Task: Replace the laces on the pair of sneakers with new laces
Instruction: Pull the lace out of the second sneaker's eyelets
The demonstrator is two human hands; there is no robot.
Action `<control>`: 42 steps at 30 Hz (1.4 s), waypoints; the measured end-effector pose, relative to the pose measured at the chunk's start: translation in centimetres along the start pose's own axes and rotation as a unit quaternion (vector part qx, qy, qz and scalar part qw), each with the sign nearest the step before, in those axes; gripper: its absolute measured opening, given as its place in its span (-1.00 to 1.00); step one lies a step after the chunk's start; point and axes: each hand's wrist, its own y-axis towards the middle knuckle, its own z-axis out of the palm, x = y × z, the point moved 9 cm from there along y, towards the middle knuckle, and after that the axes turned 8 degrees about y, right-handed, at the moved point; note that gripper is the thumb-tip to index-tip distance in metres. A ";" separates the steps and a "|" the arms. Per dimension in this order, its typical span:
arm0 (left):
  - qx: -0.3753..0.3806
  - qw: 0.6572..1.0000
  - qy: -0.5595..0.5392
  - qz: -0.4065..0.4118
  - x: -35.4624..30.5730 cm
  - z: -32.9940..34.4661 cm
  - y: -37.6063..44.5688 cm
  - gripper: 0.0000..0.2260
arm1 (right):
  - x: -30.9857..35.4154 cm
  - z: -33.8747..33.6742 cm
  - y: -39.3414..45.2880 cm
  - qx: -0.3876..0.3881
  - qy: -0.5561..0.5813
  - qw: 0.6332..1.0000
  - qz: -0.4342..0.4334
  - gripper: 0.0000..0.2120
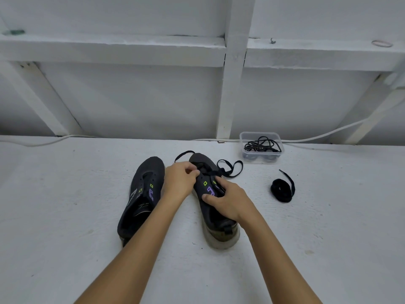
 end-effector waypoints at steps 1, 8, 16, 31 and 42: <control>-0.014 1.000 0.006 0.003 -0.4 -0.4 0.2 -0.93 | -0.1 0.0 0.0 -0.002 0.002 1.000 0.001 -0.29; -0.123 0.979 -0.141 -0.076 0.3 -3.5 0.7 -0.86 | -0.1 0.0 -0.2 -0.006 0.004 1.000 0.001 -0.29; -0.029 0.998 -0.054 -0.024 -0.3 -0.5 -0.2 -0.86 | -0.2 0.0 0.1 -0.010 0.003 1.000 0.003 -0.32; -0.013 0.997 -0.054 -0.050 0.5 -0.3 -0.2 -0.78 | -0.3 0.0 0.0 -0.022 0.005 1.000 0.007 -0.34; -0.006 0.987 -0.113 -0.115 0.9 -3.4 0.6 -0.72 | -0.7 0.2 0.2 -0.016 0.003 1.000 0.014 -0.27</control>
